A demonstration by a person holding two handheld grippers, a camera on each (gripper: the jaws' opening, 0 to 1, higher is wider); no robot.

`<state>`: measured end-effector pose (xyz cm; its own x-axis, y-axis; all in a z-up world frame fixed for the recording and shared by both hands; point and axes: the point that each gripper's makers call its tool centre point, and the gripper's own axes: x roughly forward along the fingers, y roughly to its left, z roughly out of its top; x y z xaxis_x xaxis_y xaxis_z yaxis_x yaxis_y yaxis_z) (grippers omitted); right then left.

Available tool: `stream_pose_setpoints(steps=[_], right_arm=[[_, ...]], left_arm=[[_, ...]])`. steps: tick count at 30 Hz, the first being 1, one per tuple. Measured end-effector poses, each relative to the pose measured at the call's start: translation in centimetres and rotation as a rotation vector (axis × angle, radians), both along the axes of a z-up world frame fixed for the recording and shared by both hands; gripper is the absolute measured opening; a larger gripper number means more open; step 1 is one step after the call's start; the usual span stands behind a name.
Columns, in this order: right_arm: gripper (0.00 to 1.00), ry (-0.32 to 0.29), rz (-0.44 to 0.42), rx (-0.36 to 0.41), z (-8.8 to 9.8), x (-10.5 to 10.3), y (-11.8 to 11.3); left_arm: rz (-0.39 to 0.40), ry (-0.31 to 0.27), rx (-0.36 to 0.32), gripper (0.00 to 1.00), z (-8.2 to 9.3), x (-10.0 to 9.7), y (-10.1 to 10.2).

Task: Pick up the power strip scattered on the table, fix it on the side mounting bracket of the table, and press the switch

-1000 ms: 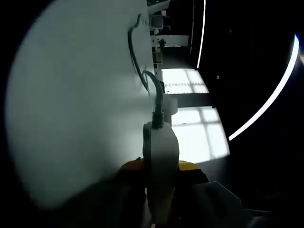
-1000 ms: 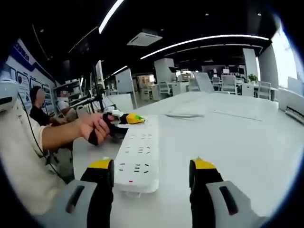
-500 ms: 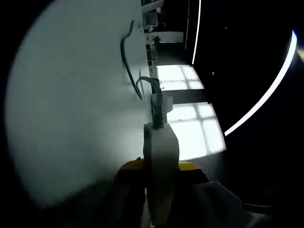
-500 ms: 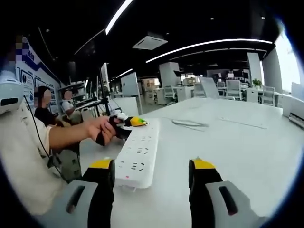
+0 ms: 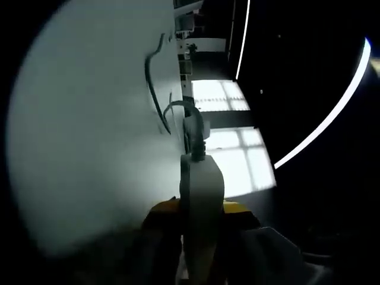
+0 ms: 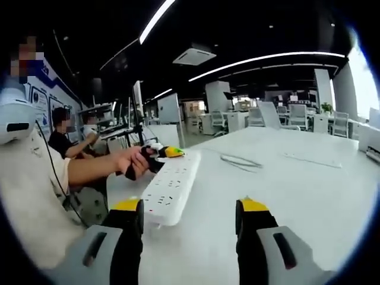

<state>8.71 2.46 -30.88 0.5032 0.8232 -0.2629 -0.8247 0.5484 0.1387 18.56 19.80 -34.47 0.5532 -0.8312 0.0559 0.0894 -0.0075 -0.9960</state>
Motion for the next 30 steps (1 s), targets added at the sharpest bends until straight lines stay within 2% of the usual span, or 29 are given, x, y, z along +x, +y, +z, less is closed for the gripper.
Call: stream_pose_setpoints(steps=[8, 15, 20, 30], right_arm=[[0.58, -0.018, 0.055, 0.025, 0.7, -1.4, 1.6], [0.58, -0.014, 0.068, 0.012, 0.2, -2.0, 3.1], [0.57, -0.014, 0.072, 0.012, 0.2, -2.1, 3.8], [0.57, -0.012, 0.083, 0.014, 0.3, -2.6, 6.3]], left_arm=[[-0.015, -0.023, -0.005, 0.26, 0.4, -0.2, 2.4], [-0.025, -0.036, -0.017, 0.26, 0.5, -0.5, 4.5], [-0.069, -0.039, -0.039, 0.26, 1.0, -0.6, 6.0], [-0.097, -0.057, -0.039, 0.26, 1.7, -0.7, 9.4]])
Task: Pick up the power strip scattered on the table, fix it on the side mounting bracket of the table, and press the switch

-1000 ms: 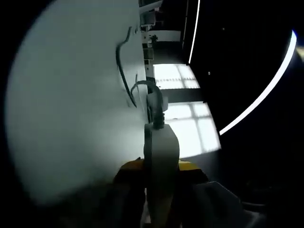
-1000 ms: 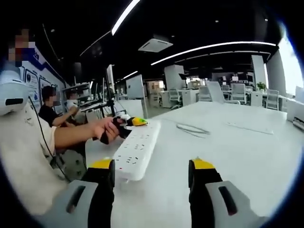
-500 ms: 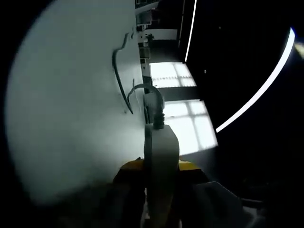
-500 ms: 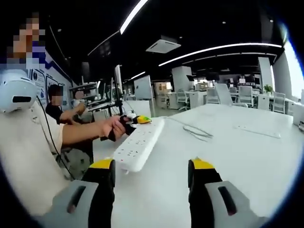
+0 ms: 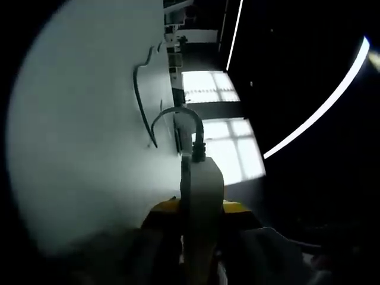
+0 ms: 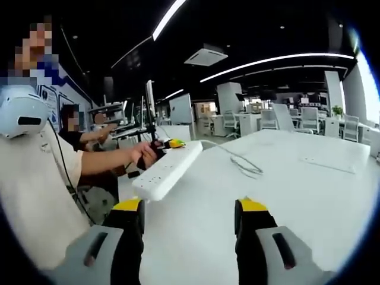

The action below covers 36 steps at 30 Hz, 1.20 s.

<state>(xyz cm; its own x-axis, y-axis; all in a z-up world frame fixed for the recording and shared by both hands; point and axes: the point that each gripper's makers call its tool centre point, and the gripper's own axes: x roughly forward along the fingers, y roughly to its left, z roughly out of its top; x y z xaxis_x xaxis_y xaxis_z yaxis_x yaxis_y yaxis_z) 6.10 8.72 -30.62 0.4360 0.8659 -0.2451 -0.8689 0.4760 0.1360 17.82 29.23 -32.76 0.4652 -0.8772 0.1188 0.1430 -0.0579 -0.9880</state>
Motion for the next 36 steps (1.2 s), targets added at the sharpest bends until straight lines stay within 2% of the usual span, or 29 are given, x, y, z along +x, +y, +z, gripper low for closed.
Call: stream_pose_setpoints(steps=[3, 5, 7, 9, 14, 17, 21, 26, 30, 36], right_arm=[[0.57, 0.003, 0.007, 0.003, -0.1, -0.3, 0.7], [0.57, 0.007, 0.012, 0.001, -0.3, -0.4, 1.2], [0.57, 0.010, 0.014, -0.001, -0.4, -0.5, 1.5], [0.57, 0.014, 0.013, 0.002, -0.5, -0.4, 1.7], [0.57, 0.022, 0.013, 0.004, -0.6, 0.0, 1.6], [0.57, 0.027, 0.015, 0.006, -0.8, 0.5, 1.6], [0.57, 0.034, 0.020, 0.008, -1.1, 1.0, 1.7], [0.57, 0.047, 0.021, 0.007, -1.6, 1.1, 2.0], [0.56, 0.055, 0.019, 0.005, -1.8, 1.5, 1.9], [0.56, 0.041, 0.061, 0.029, -1.1, 0.1, 4.0]], left_arm=[[-0.028, 0.005, 0.004, 0.26, -0.5, -0.1, 1.1], [-0.040, 0.002, 0.015, 0.27, -0.7, -0.9, 1.5], [-0.027, 0.013, 0.020, 0.27, -1.0, -1.1, 2.2], [-0.011, 0.017, 0.003, 0.27, -1.2, -0.9, 3.4], [-0.036, 0.030, -0.021, 0.27, -0.9, -1.1, 5.0], [-0.051, 0.026, -0.011, 0.27, -0.6, -1.6, 5.5], [-0.076, 0.026, 0.008, 0.27, -0.5, -1.3, 7.2], [-0.113, 0.017, 0.026, 0.27, -0.2, -2.5, 8.4], [-0.114, 0.018, 0.043, 0.27, -0.4, -2.8, 9.8], [-0.103, 0.024, 0.039, 0.27, -0.9, -2.7, 12.0]])
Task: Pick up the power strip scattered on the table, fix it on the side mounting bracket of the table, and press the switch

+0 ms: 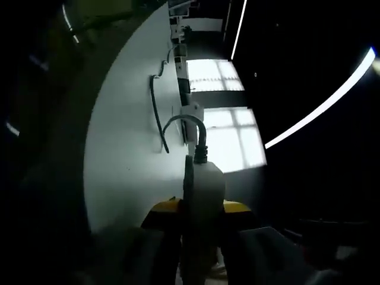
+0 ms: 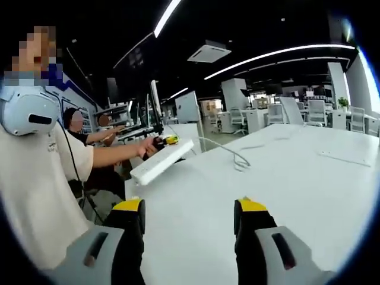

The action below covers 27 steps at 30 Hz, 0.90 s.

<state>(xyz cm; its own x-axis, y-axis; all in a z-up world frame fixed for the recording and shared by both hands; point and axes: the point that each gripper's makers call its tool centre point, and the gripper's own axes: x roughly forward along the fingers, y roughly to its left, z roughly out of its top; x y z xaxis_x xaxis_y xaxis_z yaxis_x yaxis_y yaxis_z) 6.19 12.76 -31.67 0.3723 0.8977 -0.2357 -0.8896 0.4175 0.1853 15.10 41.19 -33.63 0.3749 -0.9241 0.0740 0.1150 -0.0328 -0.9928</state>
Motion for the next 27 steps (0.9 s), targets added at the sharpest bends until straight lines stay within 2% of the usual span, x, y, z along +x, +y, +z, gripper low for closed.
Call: stream_pose_setpoints(steps=[4, 15, 22, 27], right_arm=[[0.56, -0.018, 0.037, 0.008, 0.4, -0.8, 1.4], [0.56, -0.028, 0.082, -0.045, -0.1, -1.4, 3.7], [0.56, -0.041, 0.105, -0.077, -0.5, -1.5, 5.1], [0.56, -0.038, 0.113, -0.079, -0.9, -1.6, 5.9]], left_arm=[[-0.009, 0.001, -0.001, 0.27, -0.3, 0.1, 1.0], [-0.042, 0.009, 0.011, 0.27, -1.8, 1.0, 4.1], [-0.098, 0.031, -0.030, 0.27, -2.0, 0.5, 5.3], [-0.125, 0.039, -0.031, 0.27, -1.8, 0.0, 5.8]])
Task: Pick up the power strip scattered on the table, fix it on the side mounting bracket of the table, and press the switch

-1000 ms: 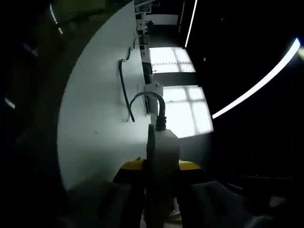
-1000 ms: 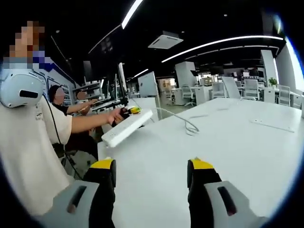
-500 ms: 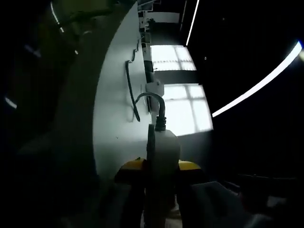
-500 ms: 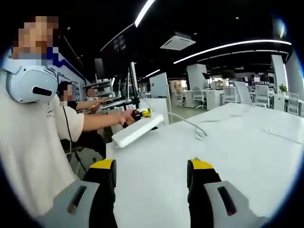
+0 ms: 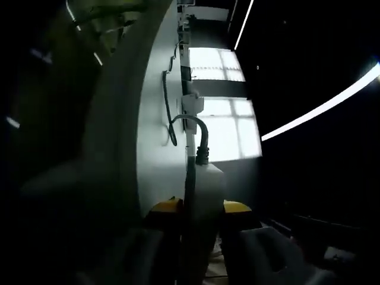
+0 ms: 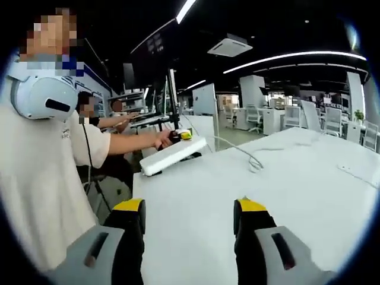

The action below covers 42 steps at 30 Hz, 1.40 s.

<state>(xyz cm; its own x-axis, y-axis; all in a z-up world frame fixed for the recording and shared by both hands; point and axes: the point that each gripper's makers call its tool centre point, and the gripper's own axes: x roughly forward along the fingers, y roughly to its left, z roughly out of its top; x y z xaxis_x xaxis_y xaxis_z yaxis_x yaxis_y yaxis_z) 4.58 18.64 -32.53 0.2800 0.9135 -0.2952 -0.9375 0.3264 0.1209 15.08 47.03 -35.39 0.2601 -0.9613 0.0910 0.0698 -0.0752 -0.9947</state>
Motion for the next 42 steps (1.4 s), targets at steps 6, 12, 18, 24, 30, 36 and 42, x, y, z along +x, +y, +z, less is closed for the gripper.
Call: stream_pose_setpoints(steps=[6, 12, 18, 24, 30, 36, 42], right_arm=[[0.55, 0.010, -0.007, 0.009, -0.5, 0.1, 0.3], [0.55, 0.019, -0.018, 0.016, -0.6, 0.3, 0.1], [0.55, 0.020, -0.022, 0.019, -0.7, 0.5, 0.0], [0.55, 0.023, -0.027, 0.013, -0.9, 0.8, 0.2], [0.55, 0.027, -0.035, 0.010, -1.1, 1.3, 0.4], [0.54, 0.036, -0.038, 0.002, -1.5, 1.6, 0.6], [0.54, 0.043, -0.036, -0.006, -1.8, 1.8, 0.8]], left_arm=[[-0.013, -0.018, 0.000, 0.28, 0.7, 0.5, 1.0], [-0.030, -0.013, 0.020, 0.28, 0.5, 1.6, 2.6], [-0.041, -0.011, 0.013, 0.28, -0.1, 2.8, 4.4], [-0.050, 0.023, 0.011, 0.28, -1.2, 3.8, 5.3], [-0.056, 0.023, -0.009, 0.29, -1.6, 4.1, 5.3], [-0.041, 0.032, -0.015, 0.28, -2.6, 4.1, 4.9], [-0.009, 0.024, -0.027, 0.28, -2.9, 5.3, 5.0]])
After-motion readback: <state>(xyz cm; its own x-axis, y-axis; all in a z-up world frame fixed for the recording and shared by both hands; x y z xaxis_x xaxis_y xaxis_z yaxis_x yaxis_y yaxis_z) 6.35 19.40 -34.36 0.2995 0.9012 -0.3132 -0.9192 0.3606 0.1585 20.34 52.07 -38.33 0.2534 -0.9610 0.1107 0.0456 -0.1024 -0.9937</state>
